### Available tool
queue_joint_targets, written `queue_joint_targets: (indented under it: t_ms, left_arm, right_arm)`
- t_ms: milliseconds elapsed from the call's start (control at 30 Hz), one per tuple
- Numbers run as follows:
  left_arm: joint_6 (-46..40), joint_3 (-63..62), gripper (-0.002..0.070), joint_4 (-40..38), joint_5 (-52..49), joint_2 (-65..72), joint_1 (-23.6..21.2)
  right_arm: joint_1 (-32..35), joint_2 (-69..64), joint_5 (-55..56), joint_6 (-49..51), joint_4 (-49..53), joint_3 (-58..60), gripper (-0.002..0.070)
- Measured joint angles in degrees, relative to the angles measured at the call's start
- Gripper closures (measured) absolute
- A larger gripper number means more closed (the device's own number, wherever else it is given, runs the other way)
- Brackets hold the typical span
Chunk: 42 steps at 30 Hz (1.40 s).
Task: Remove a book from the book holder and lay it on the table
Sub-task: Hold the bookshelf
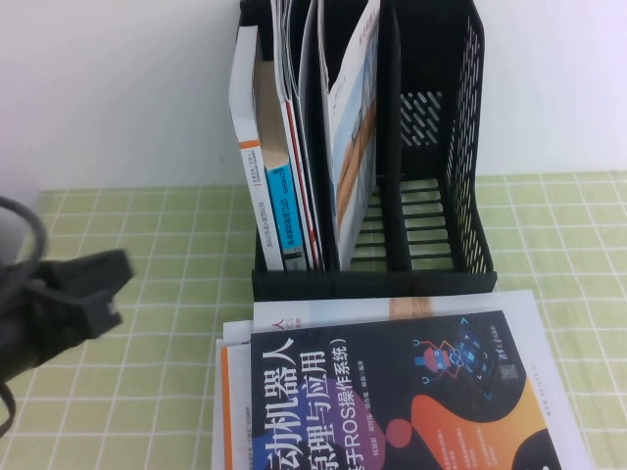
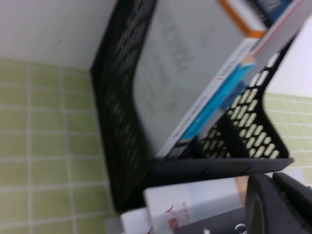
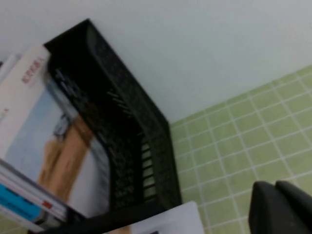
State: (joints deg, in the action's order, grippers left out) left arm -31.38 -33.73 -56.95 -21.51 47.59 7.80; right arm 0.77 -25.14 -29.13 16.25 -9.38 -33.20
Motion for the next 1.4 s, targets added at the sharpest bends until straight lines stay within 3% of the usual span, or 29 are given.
queue_joint_targets:
  t_ms: [167,233,433,500,667,767,900,1100,1267,1400]
  left_arm:
    - [-34.2,-1.7,0.0676,-26.7,1.6,3.1,4.4]
    - [-43.8,-3.6,0.0676,-33.7,2.4,4.8,5.4]
    - [-53.2,-12.4,0.0676,-38.6,1.7,12.1,5.9]
    - [-54.5,-16.5,0.0676,-37.9,0.0,15.2,5.9]
    - [-55.2,-26.5,0.0676,-32.4,-7.0,24.9,5.9]
    - [-54.6,-32.6,0.0676,-28.5,-11.8,30.6,5.9]
    - [-51.4,-40.0,0.0676,-22.5,-15.3,35.4,5.9]
    - [-43.8,-46.1,0.0676,-11.7,-16.7,40.7,5.9]
    - [-38.5,-46.7,0.0676,-4.4,-17.7,43.5,5.9]
    - [-37.2,-47.3,0.0676,-3.5,-18.2,44.3,5.9]
  right_arm:
    - [-5.5,-2.8,6.8,-11.8,-12.3,1.6,0.0673]
    - [-7.8,-4.7,9.0,-17.0,-17.0,1.7,0.0673]
    - [-13.1,-7.9,11.3,-26.4,-24.8,2.5,0.0673]
    - [-14.1,-9.1,9.7,-33.8,-26.4,2.5,0.0673]
    - [-16.7,-14.8,-1.3,-65.0,-39.4,-0.9,0.0673]
    - [-17.8,-20.5,-3.9,-74.1,-49.7,-3.9,0.0673]
    - [-19.3,-28.2,-1.8,-80.4,-56.0,-8.4,0.0673]
    - [-28.0,-39.8,12.5,-83.7,-58.4,-15.6,0.0647]
    - [-40.0,-48.3,34.1,-85.8,-61.0,-20.0,0.0628]
    - [-46.1,-55.2,44.7,-90.3,-64.5,-23.1,0.0573]
